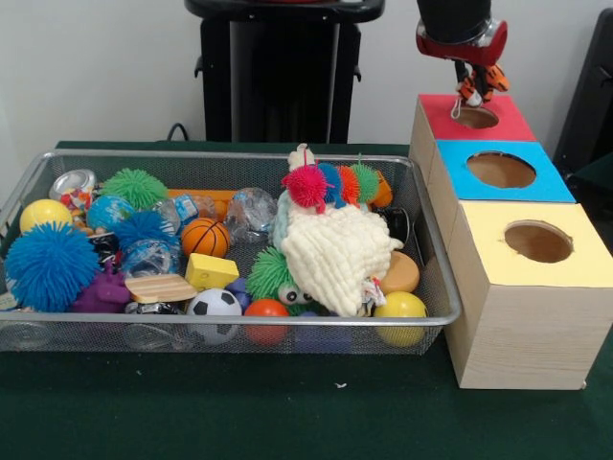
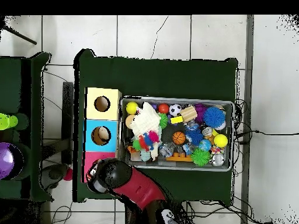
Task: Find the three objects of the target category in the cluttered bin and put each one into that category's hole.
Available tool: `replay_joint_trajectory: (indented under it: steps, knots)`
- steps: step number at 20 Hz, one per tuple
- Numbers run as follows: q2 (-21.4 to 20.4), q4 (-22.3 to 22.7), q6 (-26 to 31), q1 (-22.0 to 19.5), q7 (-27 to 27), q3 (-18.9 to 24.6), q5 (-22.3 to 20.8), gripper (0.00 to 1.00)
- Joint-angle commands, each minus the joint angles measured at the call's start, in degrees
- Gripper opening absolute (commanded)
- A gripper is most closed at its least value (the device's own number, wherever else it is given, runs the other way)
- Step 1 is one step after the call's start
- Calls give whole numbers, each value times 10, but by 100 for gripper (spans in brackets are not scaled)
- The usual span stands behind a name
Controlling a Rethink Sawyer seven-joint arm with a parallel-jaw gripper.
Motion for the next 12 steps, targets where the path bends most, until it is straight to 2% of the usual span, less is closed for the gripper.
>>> replay_joint_trajectory:
  steps: [1, 6, 12]
  knots:
    - [21, 7, -26, -13, 65, 41, 6, 0]
    - [22, 12, -58, -18, 65, 50, 17, 0]
    - [27, 17, -84, -46, 53, 81, 35, 0]
